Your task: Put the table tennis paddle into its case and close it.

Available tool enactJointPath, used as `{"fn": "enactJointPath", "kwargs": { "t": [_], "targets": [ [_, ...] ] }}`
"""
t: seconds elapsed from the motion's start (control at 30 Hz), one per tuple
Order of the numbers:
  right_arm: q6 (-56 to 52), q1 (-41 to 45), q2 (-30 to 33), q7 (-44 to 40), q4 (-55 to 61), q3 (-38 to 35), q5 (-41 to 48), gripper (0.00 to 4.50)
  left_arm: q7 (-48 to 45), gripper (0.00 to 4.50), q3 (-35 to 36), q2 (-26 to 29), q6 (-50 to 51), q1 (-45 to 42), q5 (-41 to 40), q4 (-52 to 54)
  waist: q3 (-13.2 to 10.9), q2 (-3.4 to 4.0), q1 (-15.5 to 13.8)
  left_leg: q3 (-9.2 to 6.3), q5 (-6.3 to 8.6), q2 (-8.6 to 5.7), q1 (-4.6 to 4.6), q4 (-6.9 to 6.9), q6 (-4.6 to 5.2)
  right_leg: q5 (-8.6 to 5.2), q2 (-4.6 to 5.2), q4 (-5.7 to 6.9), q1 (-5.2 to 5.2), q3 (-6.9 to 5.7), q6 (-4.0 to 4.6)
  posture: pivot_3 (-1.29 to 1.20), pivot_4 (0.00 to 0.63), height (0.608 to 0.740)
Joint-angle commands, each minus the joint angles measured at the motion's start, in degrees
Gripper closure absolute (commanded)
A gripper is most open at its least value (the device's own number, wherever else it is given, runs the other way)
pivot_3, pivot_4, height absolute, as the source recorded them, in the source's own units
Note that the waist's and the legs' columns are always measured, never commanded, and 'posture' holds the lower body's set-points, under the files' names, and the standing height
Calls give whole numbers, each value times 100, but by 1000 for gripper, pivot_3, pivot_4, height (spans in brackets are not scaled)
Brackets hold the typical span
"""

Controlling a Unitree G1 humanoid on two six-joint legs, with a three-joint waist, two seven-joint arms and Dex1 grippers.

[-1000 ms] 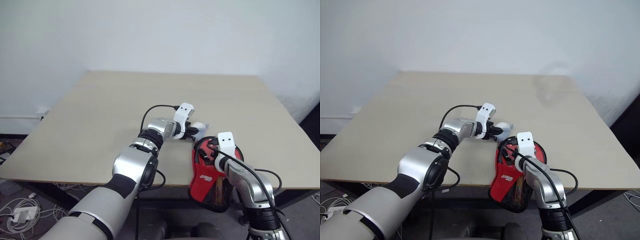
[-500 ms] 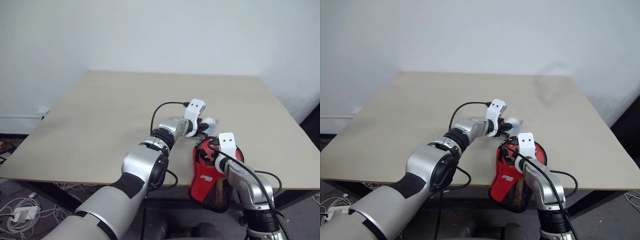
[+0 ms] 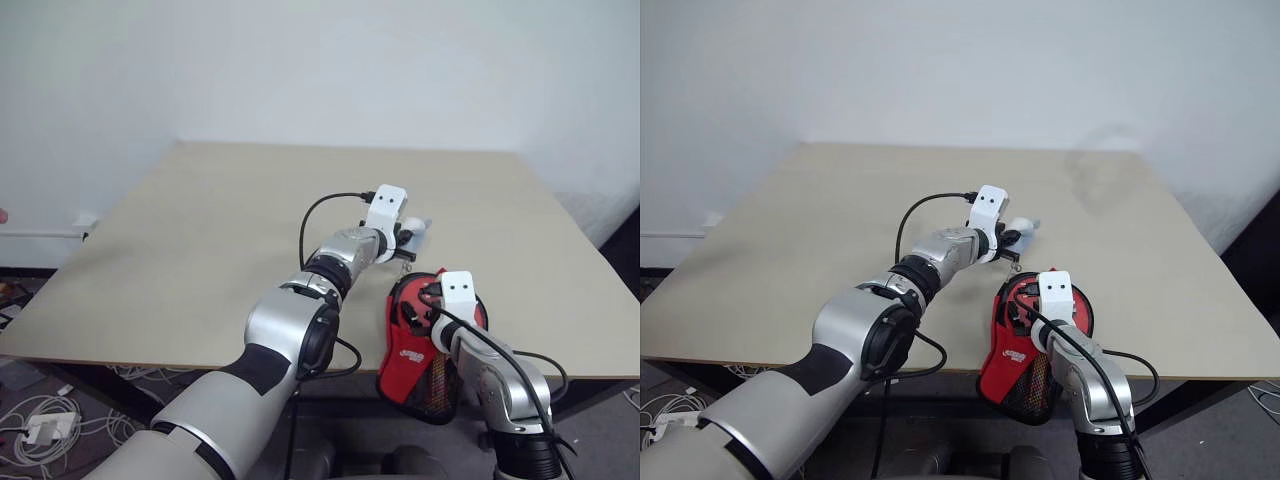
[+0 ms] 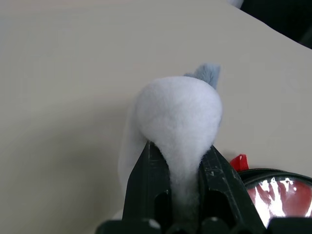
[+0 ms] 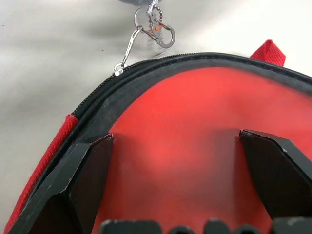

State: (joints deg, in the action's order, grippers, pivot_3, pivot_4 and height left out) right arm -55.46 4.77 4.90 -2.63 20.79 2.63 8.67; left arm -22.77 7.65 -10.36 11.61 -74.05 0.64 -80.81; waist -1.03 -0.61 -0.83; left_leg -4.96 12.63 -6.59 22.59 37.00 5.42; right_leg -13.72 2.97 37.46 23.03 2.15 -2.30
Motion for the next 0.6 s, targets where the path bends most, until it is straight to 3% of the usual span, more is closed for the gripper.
{"fn": "enactJointPath", "kwargs": {
  "t": [0.03,0.17,0.3,0.33,0.4,0.6],
  "targets": [
    [-475,-336,-18,38,-455,-4,-15,0,-457,4385,-216,-1151,-529,-306,135,292,0,0,2,0,0,0,0,0,0,0,0,0,0,0,0,0,0,740],
    [-476,-347,-5,22,-401,6,-11,0,-639,4385,-587,-1225,-856,-147,411,292,0,0,-1,-1,0,0,0,0,0,0,1,-1,0,0,0,0,0,740],
    [-447,-358,19,5,-389,35,-33,0,-1420,4385,-1062,-1258,-1205,77,700,298,0,0,0,0,0,-1,1,0,0,0,1,-1,0,0,0,0,0,740],
    [-429,-361,25,-2,-388,42,-40,0,-1538,3827,-1139,-1252,-1248,117,738,298,0,0,1,-1,0,-1,0,0,0,0,1,-1,0,0,0,0,0,740],
    [-360,-349,27,-11,-377,36,-45,0,-1641,3409,-1238,-1225,-1256,206,790,291,0,1,1,-1,0,0,0,-1,0,-1,1,-1,0,0,0,0,0,740],
    [-293,-275,119,-86,-312,-6,-26,0,-1985,1250,-1533,-1065,-1600,517,917,310,0,1,5,-1,0,0,0,-1,1,-1,1,-1,1,1,-1,0,0,740]
  ]
}}
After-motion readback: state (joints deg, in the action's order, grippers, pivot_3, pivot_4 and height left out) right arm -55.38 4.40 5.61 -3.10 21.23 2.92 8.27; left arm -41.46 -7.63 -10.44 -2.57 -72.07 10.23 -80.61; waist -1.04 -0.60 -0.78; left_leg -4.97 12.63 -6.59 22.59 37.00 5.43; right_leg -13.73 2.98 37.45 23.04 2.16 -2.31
